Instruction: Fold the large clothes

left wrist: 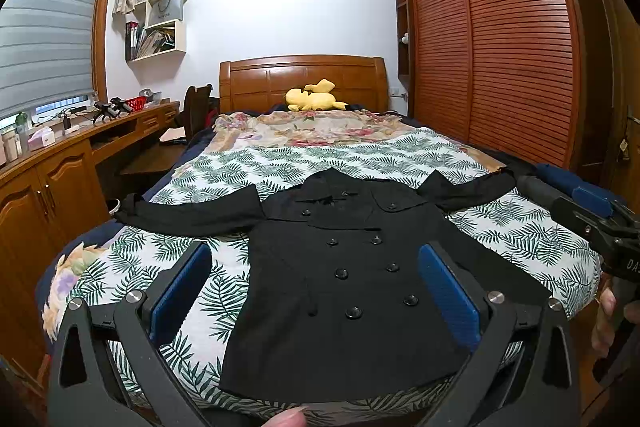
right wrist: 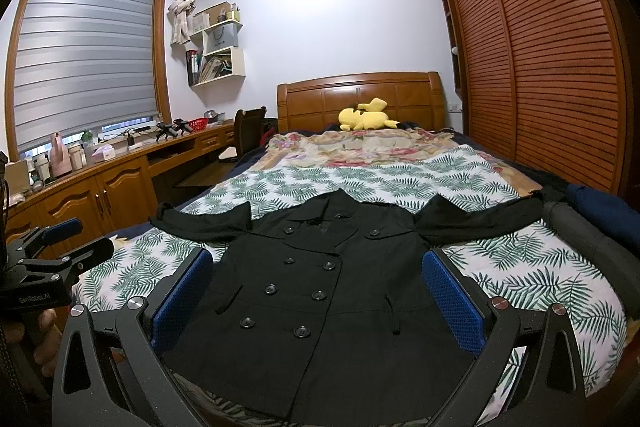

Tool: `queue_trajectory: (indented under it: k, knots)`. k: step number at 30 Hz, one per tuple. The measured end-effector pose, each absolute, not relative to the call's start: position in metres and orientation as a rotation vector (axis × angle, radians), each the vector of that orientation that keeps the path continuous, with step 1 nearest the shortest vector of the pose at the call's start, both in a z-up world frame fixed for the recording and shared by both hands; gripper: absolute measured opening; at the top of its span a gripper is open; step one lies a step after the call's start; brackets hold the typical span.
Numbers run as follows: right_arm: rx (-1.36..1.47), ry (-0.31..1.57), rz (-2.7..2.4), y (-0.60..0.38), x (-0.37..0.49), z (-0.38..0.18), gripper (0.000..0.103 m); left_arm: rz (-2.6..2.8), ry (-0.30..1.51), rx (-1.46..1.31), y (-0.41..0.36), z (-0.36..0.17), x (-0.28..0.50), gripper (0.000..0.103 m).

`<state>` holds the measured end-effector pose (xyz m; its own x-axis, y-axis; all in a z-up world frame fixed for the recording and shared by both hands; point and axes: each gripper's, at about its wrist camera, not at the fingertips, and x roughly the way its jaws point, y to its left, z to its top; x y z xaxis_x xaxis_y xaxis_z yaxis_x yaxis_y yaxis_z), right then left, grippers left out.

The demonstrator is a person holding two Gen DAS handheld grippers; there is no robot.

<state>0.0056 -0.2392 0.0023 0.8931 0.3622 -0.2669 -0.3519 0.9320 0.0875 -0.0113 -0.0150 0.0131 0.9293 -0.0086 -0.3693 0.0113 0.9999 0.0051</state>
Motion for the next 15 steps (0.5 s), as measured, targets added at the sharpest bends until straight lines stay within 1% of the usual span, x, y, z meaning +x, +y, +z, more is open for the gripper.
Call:
queue_trajectory:
  k: [9,15]
  knots:
    - [0.006,0.277,0.381,-0.233,0.013,-0.003,0.103,-0.012,0.423,-0.001,-0.007,0.0,0.004,0.103]
    - [-0.021,0.311,0.433,-0.217,0.036,-0.012,0.103,0.014,0.462,0.002,0.009,-0.016,0.021,0.103]
